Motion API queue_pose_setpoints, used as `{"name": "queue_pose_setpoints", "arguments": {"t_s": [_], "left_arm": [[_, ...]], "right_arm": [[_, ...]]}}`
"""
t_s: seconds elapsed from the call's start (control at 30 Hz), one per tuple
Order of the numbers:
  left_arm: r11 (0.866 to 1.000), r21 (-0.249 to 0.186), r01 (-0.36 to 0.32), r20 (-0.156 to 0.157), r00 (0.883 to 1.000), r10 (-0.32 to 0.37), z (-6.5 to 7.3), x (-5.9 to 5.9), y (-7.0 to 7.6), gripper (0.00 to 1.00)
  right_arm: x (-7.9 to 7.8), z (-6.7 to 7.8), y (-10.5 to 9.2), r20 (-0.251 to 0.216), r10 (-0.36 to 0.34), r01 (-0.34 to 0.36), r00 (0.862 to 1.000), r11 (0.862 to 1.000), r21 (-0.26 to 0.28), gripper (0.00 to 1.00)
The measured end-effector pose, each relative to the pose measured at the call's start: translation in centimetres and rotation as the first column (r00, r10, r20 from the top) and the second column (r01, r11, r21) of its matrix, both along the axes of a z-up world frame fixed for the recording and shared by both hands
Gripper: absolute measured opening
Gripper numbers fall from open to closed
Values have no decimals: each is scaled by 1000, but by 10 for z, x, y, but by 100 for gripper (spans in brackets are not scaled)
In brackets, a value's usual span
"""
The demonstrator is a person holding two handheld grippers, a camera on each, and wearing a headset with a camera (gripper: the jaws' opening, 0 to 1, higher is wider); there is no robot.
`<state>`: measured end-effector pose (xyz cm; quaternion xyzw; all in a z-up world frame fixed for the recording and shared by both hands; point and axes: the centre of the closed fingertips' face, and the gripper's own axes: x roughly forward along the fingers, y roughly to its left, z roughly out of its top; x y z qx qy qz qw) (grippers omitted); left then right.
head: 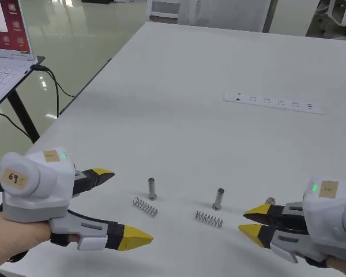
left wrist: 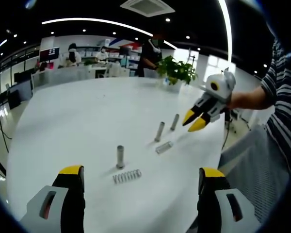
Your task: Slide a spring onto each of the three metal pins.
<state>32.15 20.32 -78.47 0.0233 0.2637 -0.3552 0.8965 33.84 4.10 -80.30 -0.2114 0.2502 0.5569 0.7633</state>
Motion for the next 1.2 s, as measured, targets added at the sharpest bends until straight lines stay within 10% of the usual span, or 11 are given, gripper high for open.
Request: {"name": "queue_pose_setpoints", "arguments": {"t_s": [1.2], "left_arm": [[1000, 20, 3, -6, 1000, -3, -3, -6, 5, 95]], "right_arm": [[13, -45, 39, -11, 67, -68, 998, 991, -115, 11]]}}
